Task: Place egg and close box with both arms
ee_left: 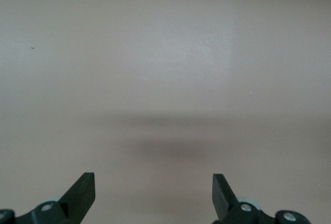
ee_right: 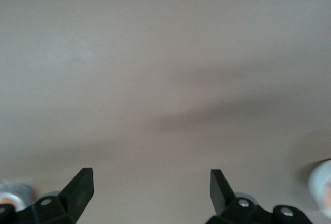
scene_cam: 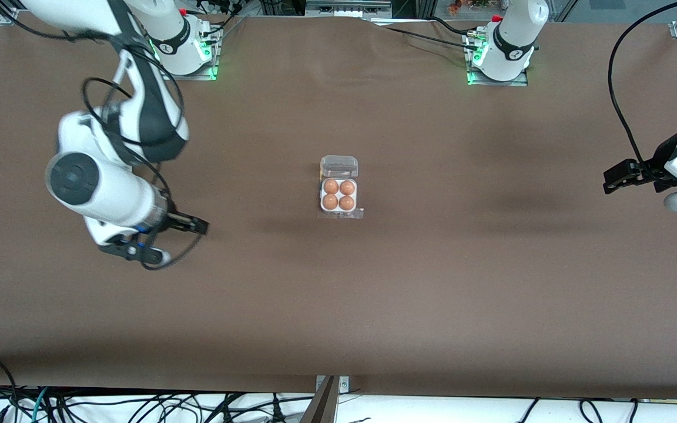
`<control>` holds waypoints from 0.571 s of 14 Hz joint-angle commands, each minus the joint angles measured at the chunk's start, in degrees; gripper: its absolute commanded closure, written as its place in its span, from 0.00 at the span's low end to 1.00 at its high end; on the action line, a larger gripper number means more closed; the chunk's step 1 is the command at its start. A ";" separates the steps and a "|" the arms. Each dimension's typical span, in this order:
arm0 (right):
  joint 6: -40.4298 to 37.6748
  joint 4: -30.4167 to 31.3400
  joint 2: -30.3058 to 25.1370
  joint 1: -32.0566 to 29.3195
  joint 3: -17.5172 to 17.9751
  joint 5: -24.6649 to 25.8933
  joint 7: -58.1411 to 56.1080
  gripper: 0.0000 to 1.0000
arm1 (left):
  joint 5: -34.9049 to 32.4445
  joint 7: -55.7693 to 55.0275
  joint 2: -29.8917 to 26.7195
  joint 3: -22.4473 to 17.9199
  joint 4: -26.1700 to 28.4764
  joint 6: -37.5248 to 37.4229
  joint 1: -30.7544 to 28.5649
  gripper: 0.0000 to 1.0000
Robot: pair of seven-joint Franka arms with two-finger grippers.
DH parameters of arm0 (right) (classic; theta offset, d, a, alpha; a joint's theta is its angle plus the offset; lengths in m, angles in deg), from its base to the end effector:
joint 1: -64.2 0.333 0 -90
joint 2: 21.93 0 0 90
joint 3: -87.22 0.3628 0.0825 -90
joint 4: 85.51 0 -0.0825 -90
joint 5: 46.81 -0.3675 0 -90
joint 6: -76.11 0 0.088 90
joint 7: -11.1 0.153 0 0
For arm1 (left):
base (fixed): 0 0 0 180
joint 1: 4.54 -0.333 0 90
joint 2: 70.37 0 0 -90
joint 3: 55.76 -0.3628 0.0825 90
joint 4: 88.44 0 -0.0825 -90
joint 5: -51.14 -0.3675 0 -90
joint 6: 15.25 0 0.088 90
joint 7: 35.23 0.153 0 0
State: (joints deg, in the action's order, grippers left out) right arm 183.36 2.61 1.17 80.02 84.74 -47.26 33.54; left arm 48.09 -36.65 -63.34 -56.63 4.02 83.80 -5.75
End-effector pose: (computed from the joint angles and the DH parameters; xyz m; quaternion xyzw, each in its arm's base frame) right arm 0.6487 0.1587 0.4197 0.9963 -0.0791 -0.0313 0.0152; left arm 0.5886 0.0282 0.5503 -0.9993 -0.0262 0.0040 0.0272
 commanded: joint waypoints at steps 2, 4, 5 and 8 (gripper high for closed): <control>0.25 10.40 -12.62 -6.49 2.66 2.64 -12.48 0.00 | 1.39 0.46 0.61 -0.01 -1.50 -0.70 0.16 0.00; -1.41 11.37 -17.19 -9.04 2.66 2.65 -13.83 0.00 | 1.30 0.45 0.53 -0.01 -1.50 -0.70 0.25 0.00; -3.51 11.11 -18.52 -9.48 2.66 2.65 -13.83 0.00 | 1.30 0.45 0.53 -0.01 -1.50 -0.70 0.25 0.00; -8.09 10.50 -22.03 -10.89 2.57 3.00 -13.83 0.00 | 1.39 0.54 0.53 -0.01 -1.50 -0.70 0.16 0.00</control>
State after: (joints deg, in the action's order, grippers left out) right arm 176.91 11.02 -17.48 70.70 85.86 -45.41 20.01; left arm 48.09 -36.65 -63.27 -56.47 3.99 83.80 -5.65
